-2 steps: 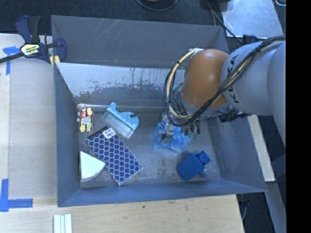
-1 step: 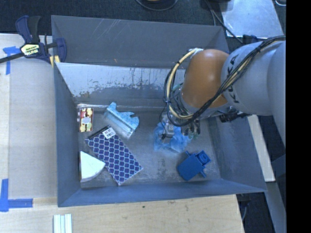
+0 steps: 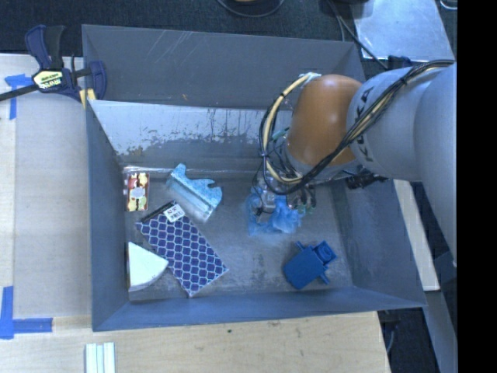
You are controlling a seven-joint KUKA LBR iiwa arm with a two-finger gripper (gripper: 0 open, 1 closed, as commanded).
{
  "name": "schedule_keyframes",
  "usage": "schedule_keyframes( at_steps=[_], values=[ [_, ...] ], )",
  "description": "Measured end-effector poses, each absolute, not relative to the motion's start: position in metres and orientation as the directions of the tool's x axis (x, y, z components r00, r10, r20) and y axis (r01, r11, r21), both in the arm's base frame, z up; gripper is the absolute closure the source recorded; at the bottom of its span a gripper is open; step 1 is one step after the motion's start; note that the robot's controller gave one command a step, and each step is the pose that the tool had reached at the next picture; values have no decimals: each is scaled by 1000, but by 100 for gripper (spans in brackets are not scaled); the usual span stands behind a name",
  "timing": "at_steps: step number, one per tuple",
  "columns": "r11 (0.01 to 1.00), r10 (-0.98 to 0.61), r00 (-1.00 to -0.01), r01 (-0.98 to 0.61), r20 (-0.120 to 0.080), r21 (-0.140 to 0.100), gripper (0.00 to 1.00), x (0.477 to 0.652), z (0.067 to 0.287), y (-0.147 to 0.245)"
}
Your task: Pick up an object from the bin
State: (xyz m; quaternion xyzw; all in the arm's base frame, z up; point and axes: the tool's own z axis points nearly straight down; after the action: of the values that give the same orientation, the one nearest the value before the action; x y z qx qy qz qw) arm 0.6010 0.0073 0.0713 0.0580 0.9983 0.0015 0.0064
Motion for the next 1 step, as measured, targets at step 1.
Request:
schedule_keyframes(
  at_steps=[1],
  values=[
    [992, 129, -992, 129, -16, 4, 100, 591, 73, 5]
  ],
)
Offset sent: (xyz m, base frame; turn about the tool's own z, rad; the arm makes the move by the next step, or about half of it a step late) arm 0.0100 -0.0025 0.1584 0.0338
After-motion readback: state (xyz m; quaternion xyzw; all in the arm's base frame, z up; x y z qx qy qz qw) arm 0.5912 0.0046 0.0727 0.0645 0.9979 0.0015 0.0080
